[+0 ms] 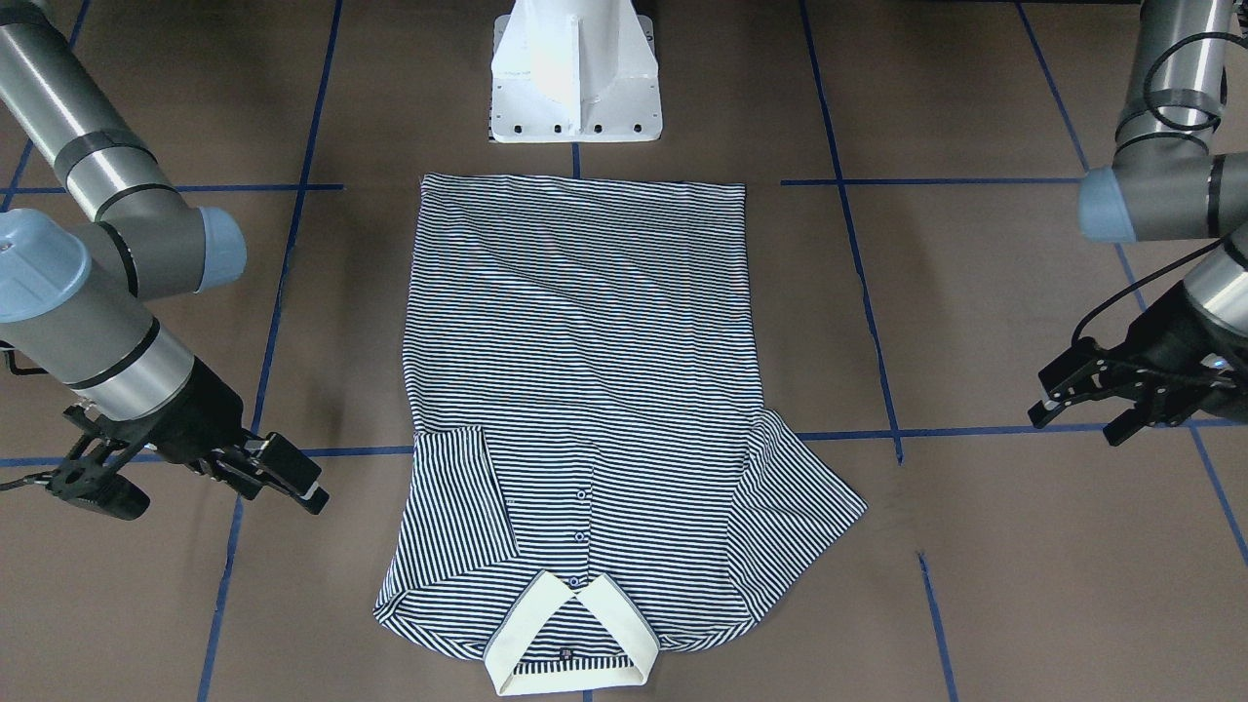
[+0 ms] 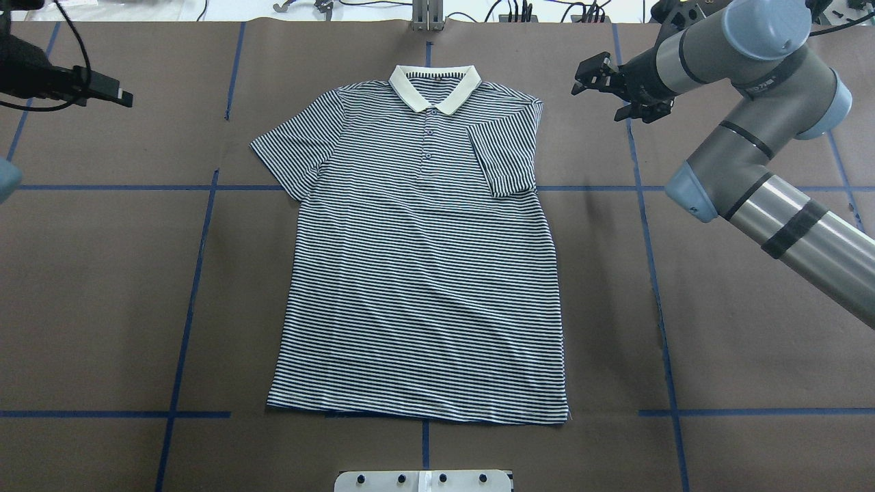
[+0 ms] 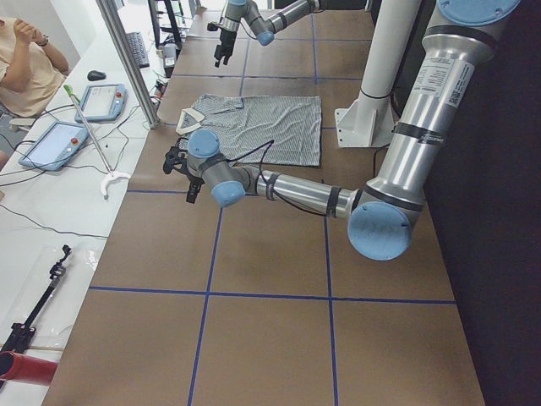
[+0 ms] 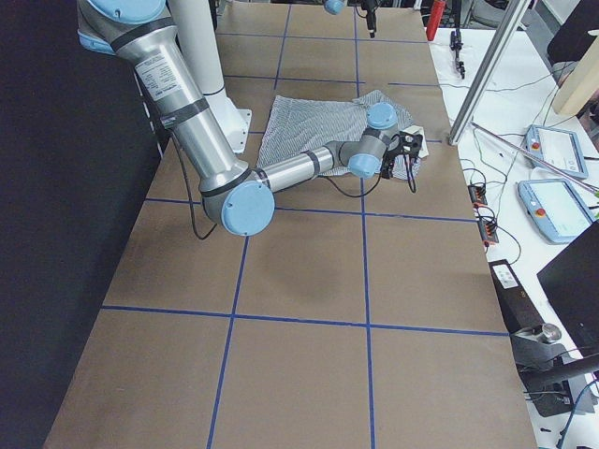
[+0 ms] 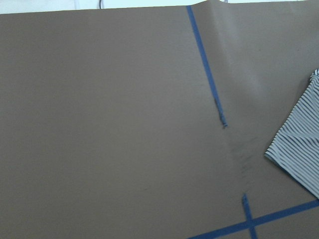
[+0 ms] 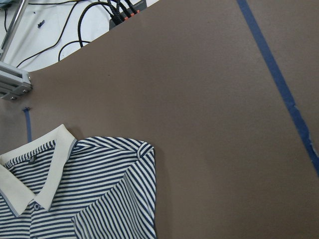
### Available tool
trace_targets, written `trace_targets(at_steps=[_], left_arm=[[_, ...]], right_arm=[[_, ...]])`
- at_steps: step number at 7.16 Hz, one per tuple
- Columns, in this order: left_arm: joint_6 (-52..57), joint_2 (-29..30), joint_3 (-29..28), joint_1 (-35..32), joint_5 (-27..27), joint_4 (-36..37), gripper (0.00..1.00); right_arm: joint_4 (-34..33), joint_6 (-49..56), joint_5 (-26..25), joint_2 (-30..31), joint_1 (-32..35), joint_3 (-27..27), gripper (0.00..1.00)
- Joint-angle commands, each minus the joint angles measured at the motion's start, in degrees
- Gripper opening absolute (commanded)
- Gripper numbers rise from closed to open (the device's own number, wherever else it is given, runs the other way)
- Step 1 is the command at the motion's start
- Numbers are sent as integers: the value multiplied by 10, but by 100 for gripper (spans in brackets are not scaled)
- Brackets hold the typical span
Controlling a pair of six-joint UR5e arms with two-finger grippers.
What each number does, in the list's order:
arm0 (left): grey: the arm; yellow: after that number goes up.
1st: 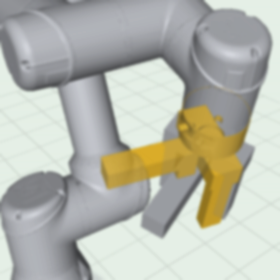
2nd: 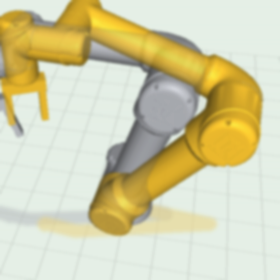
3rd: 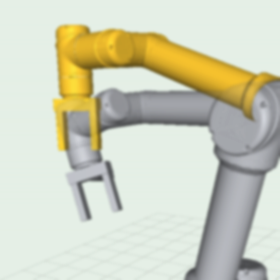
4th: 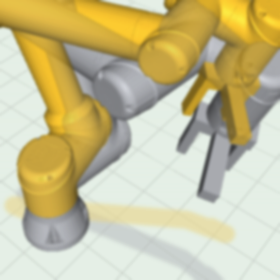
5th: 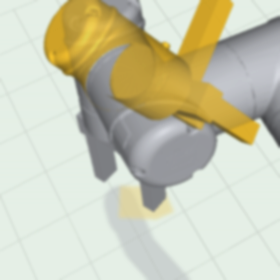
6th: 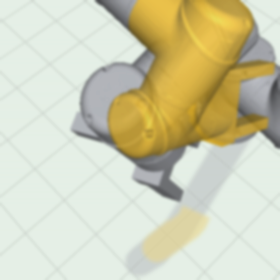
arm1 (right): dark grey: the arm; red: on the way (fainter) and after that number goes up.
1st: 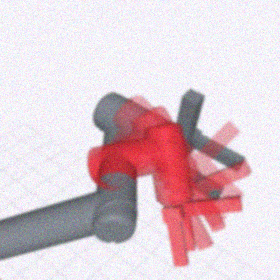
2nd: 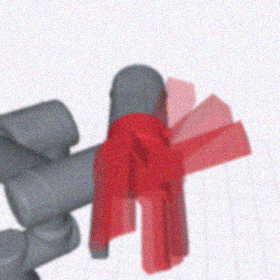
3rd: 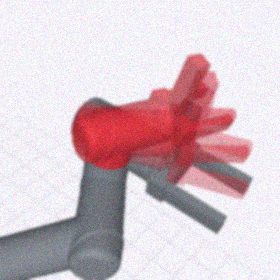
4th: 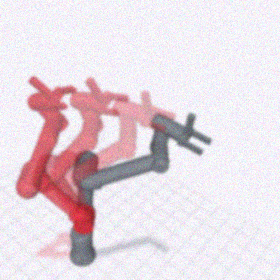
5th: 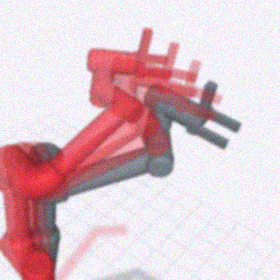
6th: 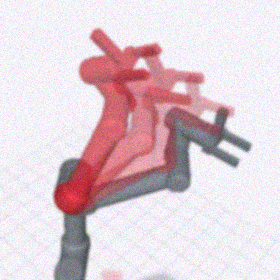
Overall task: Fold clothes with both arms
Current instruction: 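Raise the right gripper away from the collar while the left arm moves in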
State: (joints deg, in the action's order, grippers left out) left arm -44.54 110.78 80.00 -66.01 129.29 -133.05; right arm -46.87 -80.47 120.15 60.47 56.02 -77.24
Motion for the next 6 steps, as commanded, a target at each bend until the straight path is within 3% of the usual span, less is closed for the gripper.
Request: trace_targets(at_steps=[1, 3, 6], left_arm=[[-61, 71, -78, 74, -33, -4, 99], [-153, 132, -119, 80, -55, 16, 100], [-154, 139, -135, 142, -170, 17, 92]], right_arm=[[1, 69, 11, 27, 13, -3, 100], [1, 115, 65, 45, 47, -2, 100], [9, 158, 96, 69, 71, -3, 100]])
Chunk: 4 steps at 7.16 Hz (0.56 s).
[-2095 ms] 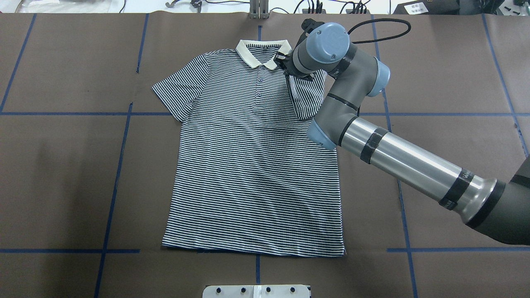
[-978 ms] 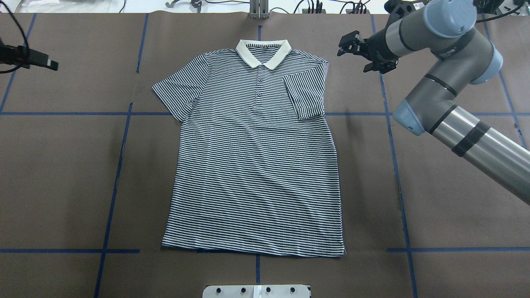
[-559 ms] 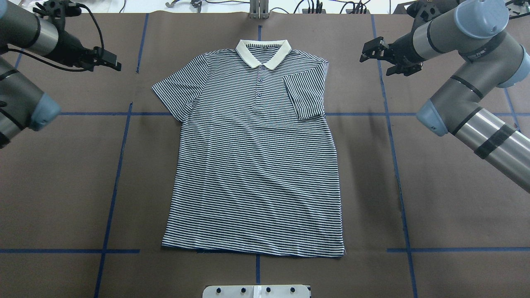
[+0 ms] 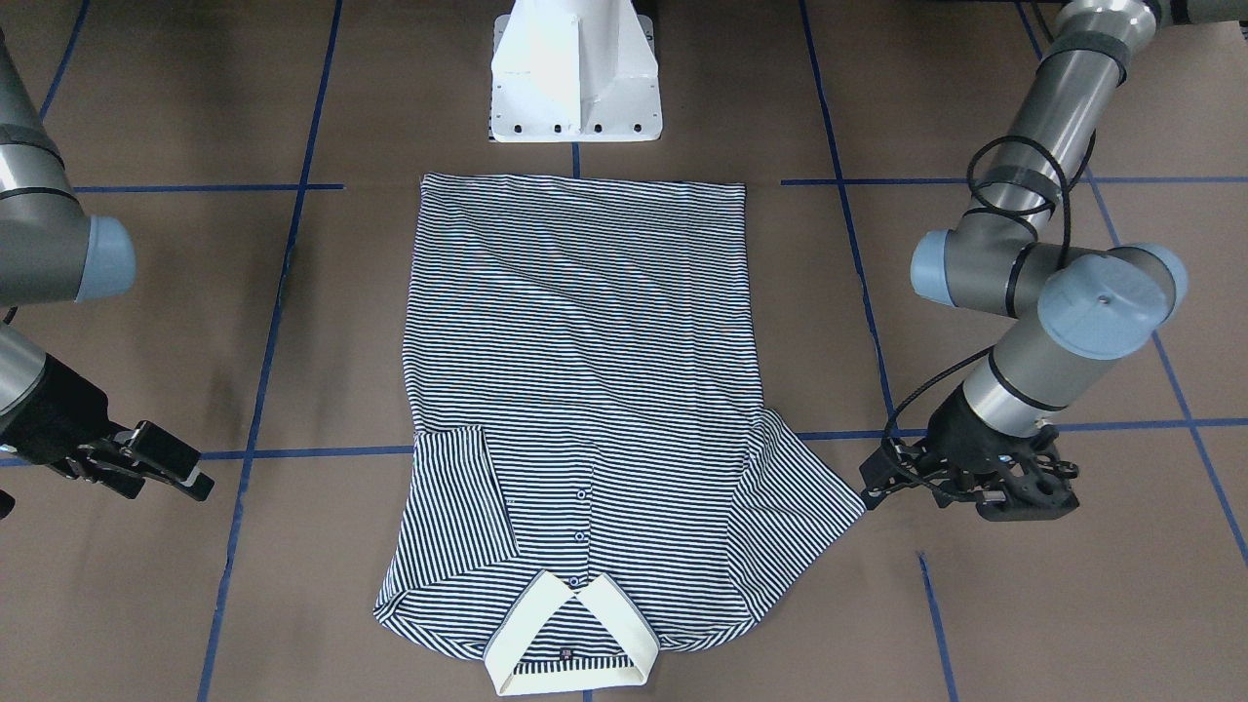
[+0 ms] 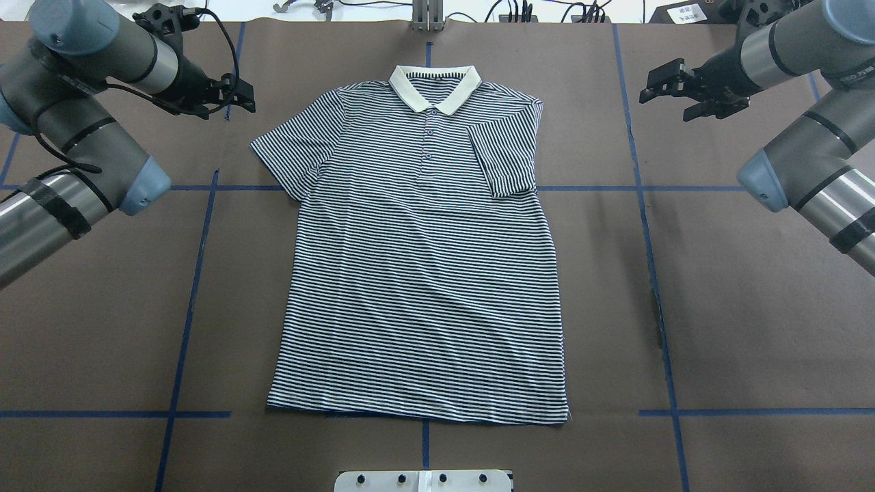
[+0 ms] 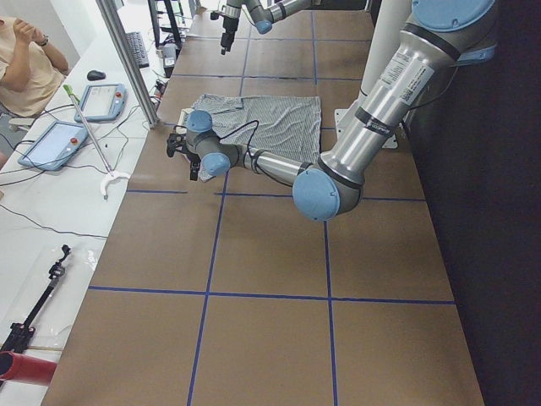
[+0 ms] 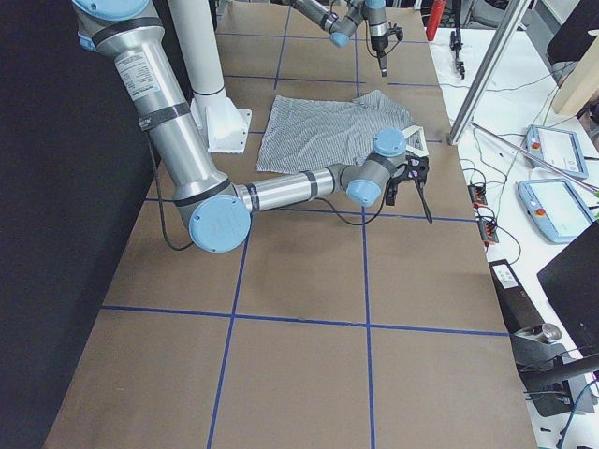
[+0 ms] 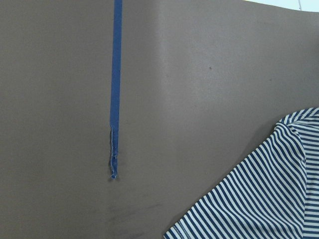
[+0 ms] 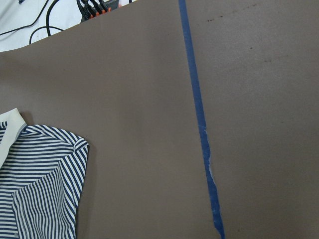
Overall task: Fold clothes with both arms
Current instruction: 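Raise the right gripper away from the collar while the left arm moves in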
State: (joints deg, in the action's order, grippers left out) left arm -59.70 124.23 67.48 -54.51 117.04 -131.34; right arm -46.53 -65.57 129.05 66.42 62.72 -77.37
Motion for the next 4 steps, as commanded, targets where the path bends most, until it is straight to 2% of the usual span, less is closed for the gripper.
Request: trace_targets(at_steps=[1, 3, 4], left_arm=[[-2, 5, -11, 35, -50, 1, 84], [-3, 9, -31, 60, -81, 1, 77], [-3, 10, -31, 60, -81, 2, 67]], right_arm=[[31, 4, 8, 17, 4, -1, 100], [36, 8, 7, 19, 4, 2, 100], [36, 7, 7, 19, 4, 1, 100]])
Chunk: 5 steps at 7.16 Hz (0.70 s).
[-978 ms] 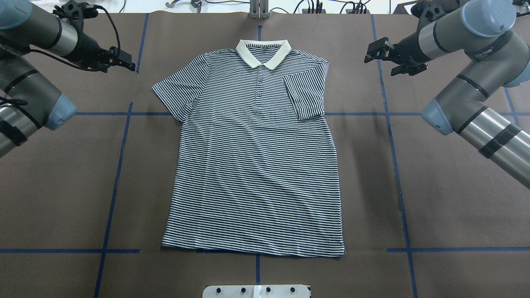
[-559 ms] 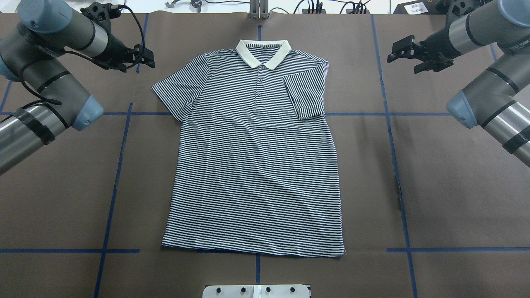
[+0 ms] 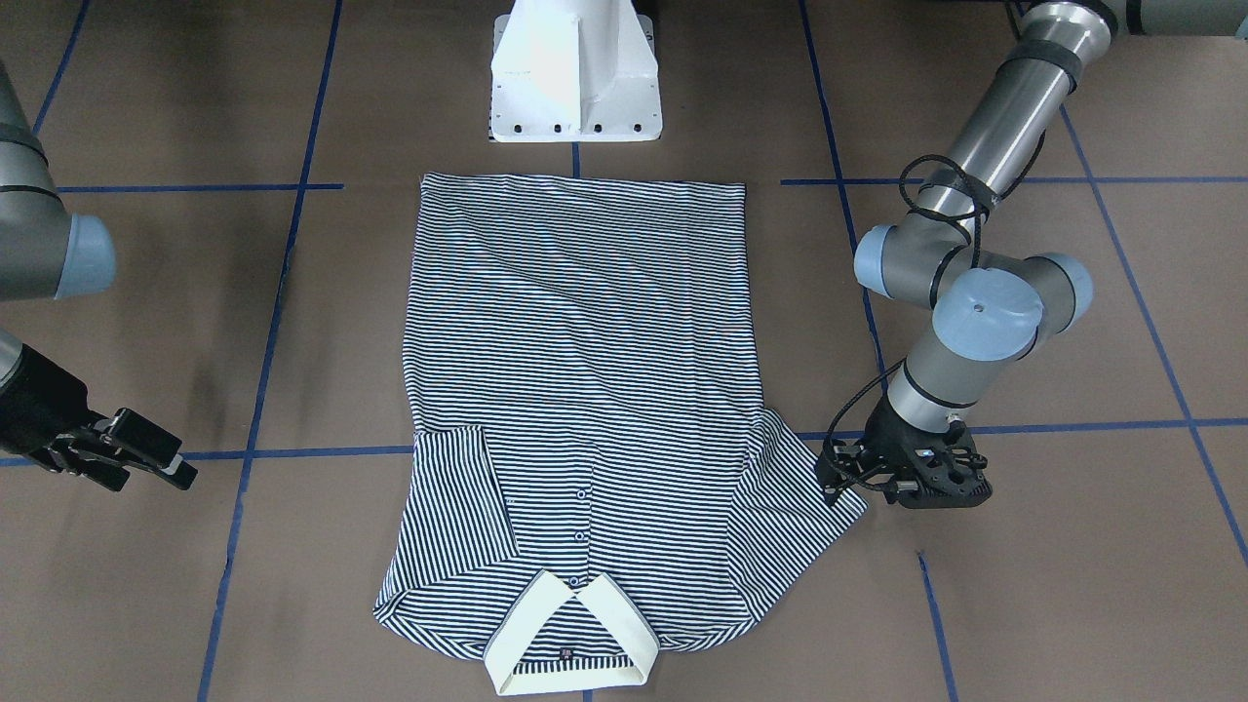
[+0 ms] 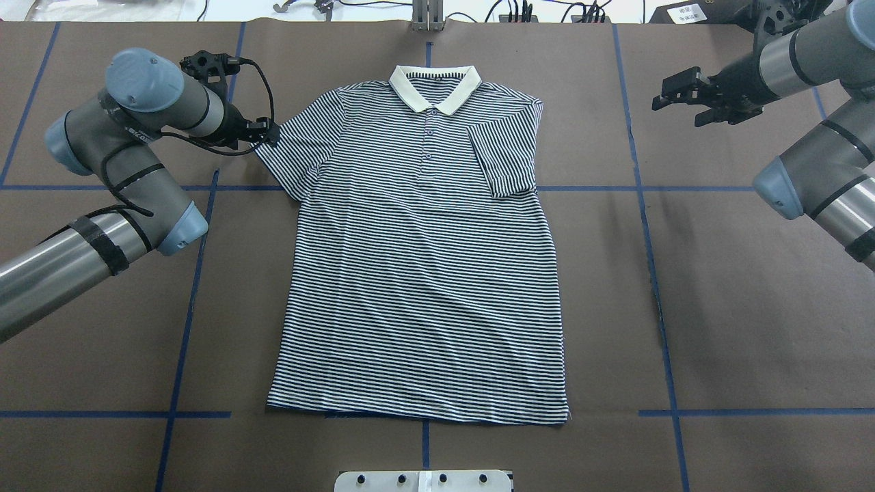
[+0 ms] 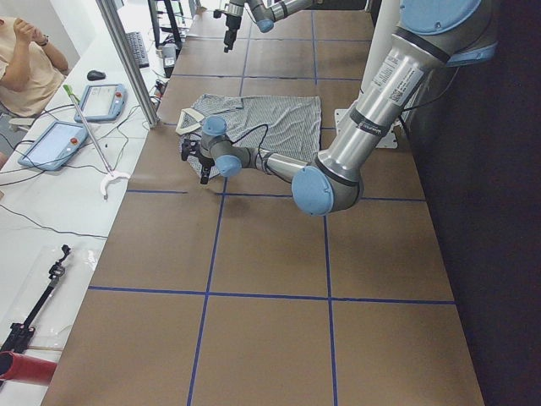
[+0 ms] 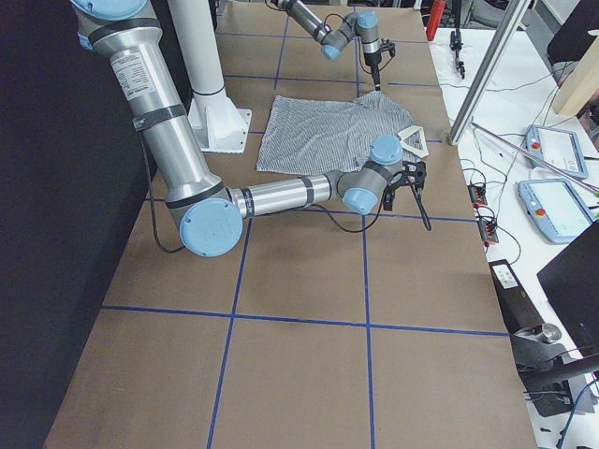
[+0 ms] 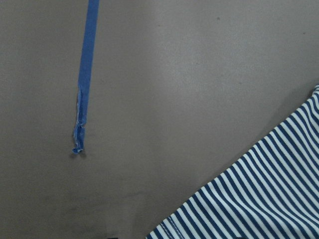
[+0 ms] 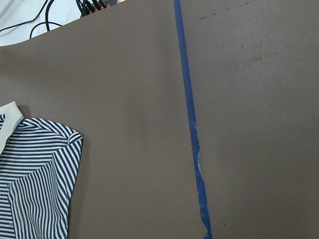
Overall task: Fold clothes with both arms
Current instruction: 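Lower the left gripper onto the shoulder seam nearest it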
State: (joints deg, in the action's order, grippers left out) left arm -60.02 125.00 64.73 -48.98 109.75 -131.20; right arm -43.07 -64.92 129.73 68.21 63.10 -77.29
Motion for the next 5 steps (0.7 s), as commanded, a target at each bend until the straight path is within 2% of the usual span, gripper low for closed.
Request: trace_targets(at_steps=[1, 2, 5], left_arm=[[0, 2, -5, 5, -9, 0, 43], [0, 2, -5, 5, -9, 0, 0], [-2, 24, -4, 2, -5, 3, 0]], right_arm=[[2, 1, 0, 1, 0, 1, 100], [2, 1, -1, 2, 0, 1, 100], [2, 3, -4, 5, -1, 7, 100]])
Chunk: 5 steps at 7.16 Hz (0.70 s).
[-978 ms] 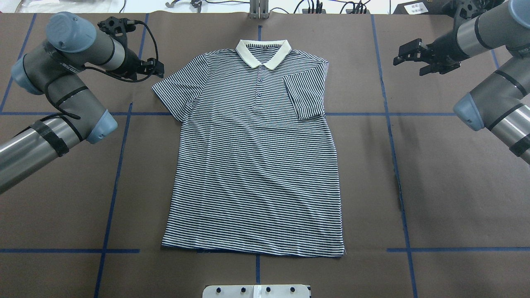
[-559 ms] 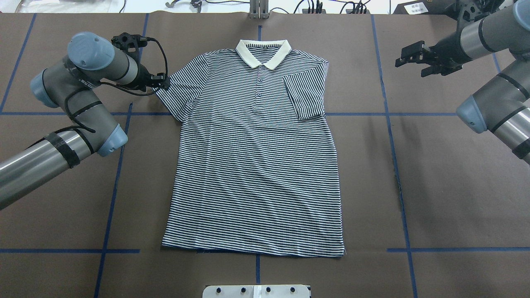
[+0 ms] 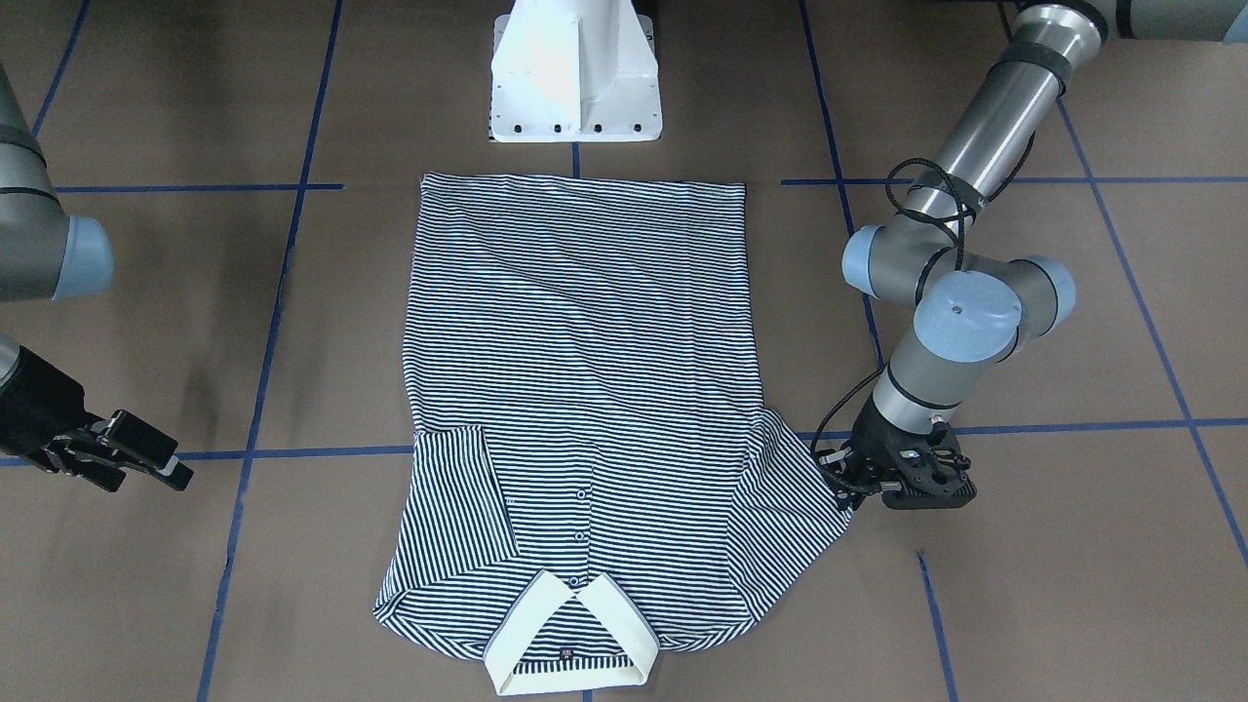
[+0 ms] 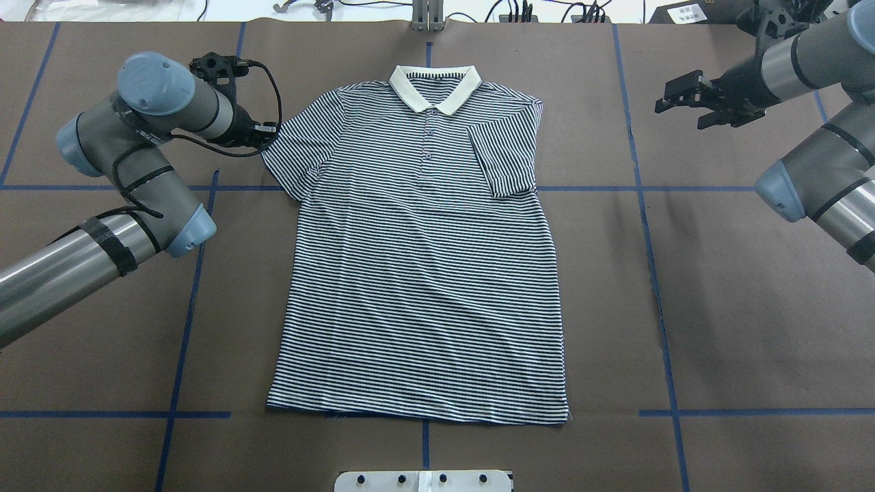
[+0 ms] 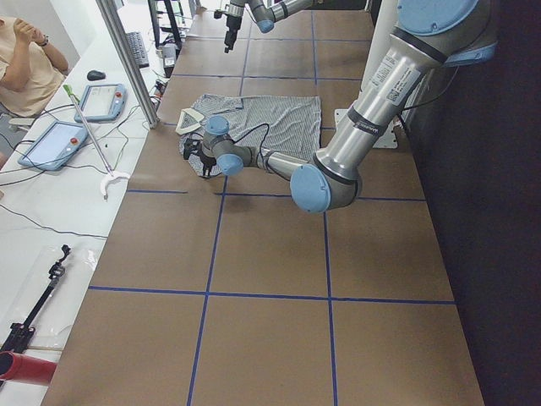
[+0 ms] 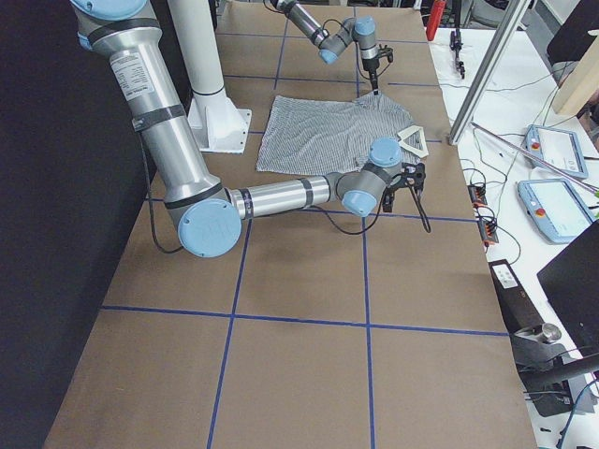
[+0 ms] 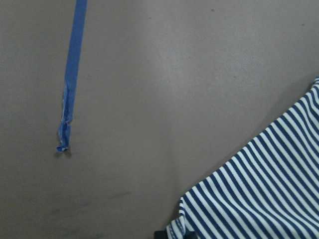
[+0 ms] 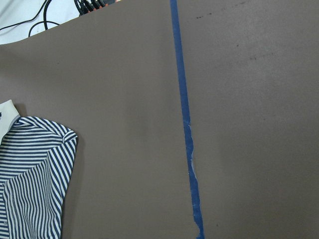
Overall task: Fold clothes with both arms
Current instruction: 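Lower the left gripper onto the shoulder seam nearest it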
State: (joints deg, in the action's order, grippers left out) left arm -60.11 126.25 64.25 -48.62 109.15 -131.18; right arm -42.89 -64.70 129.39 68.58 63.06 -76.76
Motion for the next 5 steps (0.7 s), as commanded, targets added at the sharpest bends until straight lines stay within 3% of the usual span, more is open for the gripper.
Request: trace_targets(at_steps=[1, 5], left_arm=[[-3, 22, 5, -2, 2, 14, 0], [-96, 127, -16, 48, 5, 59, 0]], right_arm=[[0, 1, -1, 2, 0, 1, 100], [1, 0, -1, 1, -3, 1, 100]])
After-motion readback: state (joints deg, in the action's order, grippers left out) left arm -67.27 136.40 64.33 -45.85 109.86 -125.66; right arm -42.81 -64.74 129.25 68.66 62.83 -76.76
